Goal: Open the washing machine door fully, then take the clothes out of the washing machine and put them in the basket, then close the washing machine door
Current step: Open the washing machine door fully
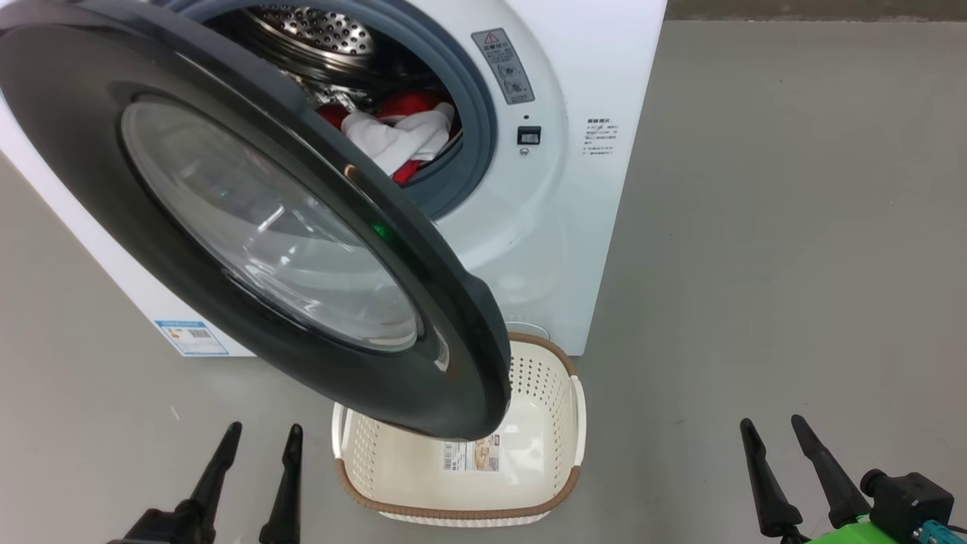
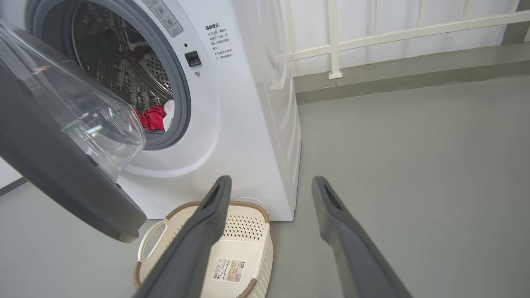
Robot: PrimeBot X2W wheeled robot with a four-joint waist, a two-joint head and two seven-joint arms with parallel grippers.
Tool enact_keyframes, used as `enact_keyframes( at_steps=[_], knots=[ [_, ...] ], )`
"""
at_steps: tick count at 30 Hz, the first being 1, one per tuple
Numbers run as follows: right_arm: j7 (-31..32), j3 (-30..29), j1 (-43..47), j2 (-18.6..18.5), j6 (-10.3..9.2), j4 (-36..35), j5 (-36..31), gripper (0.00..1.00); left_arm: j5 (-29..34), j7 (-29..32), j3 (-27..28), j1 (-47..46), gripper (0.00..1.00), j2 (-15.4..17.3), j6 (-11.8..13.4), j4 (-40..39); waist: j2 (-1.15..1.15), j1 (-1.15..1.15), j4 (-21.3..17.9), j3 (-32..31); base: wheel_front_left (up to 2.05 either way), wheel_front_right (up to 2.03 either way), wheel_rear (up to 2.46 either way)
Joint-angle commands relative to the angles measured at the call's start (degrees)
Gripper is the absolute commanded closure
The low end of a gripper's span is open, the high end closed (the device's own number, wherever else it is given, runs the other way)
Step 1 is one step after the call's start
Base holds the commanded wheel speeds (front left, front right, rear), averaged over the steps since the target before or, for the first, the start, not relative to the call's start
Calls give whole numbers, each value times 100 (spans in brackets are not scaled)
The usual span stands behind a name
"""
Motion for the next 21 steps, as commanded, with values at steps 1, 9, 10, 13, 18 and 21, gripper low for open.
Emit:
enact_keyframes(
  at_steps=[1, 9, 10, 13, 18, 21],
  knots=[
    [-52, 105, -58, -71, 36, -150, -72, 0, 64, -70, 212, -53, 0, 55, -32, -155, 0, 0, -3, -7, 0, 0, 0],
    [-52, 135, -68, -59, 36, -141, 9, 0, 73, -70, 199, -39, 0, 47, -32, -153, 0, 0, 11, -43, 0, 0, 0],
    [-52, 136, -73, -58, 36, -135, 28, 0, 75, -70, 194, -38, 0, 45, -32, -152, 0, 0, 15, -43, 0, 0, 0],
    [-52, 144, -120, -42, 36, -146, 118, 0, 75, -70, 190, -39, 0, 34, -32, -161, 0, 0, 23, -39, 0, 0, 0],
    [-52, 181, -246, -20, 36, -210, 326, 76, 71, -70, 193, -19, 0, 9, -32, -172, 0, 0, 27, -43, 0, 0, 0],
    [-52, 242, -387, -6, 36, -265, 533, 100, 70, -70, 182, -8, 0, -3, -32, -177, 0, 0, 30, -43, 0, 0, 0]
  ],
)
